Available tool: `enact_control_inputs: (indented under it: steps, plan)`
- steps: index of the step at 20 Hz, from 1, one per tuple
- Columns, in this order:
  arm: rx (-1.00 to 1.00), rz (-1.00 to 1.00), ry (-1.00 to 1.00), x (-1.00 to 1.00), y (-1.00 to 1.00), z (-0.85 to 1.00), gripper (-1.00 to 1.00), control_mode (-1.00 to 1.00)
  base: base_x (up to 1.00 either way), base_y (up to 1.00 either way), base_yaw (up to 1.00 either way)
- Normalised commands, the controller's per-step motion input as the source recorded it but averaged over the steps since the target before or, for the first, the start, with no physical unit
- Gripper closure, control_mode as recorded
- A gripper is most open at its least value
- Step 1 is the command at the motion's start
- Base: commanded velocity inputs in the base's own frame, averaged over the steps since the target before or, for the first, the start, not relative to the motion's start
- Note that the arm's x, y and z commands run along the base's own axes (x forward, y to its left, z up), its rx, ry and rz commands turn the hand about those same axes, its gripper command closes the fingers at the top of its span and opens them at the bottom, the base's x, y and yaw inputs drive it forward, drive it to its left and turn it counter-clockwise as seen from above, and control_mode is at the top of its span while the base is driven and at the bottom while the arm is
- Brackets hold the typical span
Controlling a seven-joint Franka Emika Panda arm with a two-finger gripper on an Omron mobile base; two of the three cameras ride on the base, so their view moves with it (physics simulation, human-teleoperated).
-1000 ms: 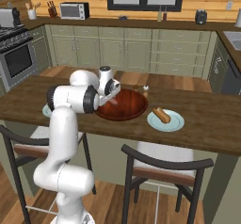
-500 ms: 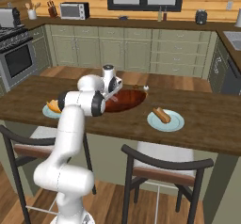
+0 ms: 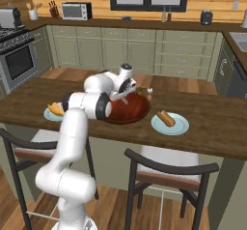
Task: Place one bun and one sausage from the bowl on each plate.
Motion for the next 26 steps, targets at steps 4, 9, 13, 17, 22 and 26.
enact_control_inputs:
  steps: [4,9,13,17,22,26]
  plan:
    - [0.04,0.00,-0.54,-0.62,-0.27,0.87,1.00,-1.00,0.00,0.00,0.00]
    - [-0.17,-0.10,-0.28,-0.89,-0.44,1.00,1.00,-1.00,0.00,0.00,0.00]
    - [-0.25,-0.32,0.01,-0.85,-0.84,1.00,1.00,-1.00,0.00,0.00,0.00]
    - [-0.22,-0.35,0.14,-0.58,-0.88,1.00,1.00,-1.00,0.00,0.00,0.00]
    - [-0.01,-0.22,0.55,-0.74,-0.99,0.91,1.00,-1.00,0.00,0.00,0.00]
    - [0.22,-0.01,0.35,-0.69,-0.47,0.13,1.00,-1.00,0.00,0.00,0.00]
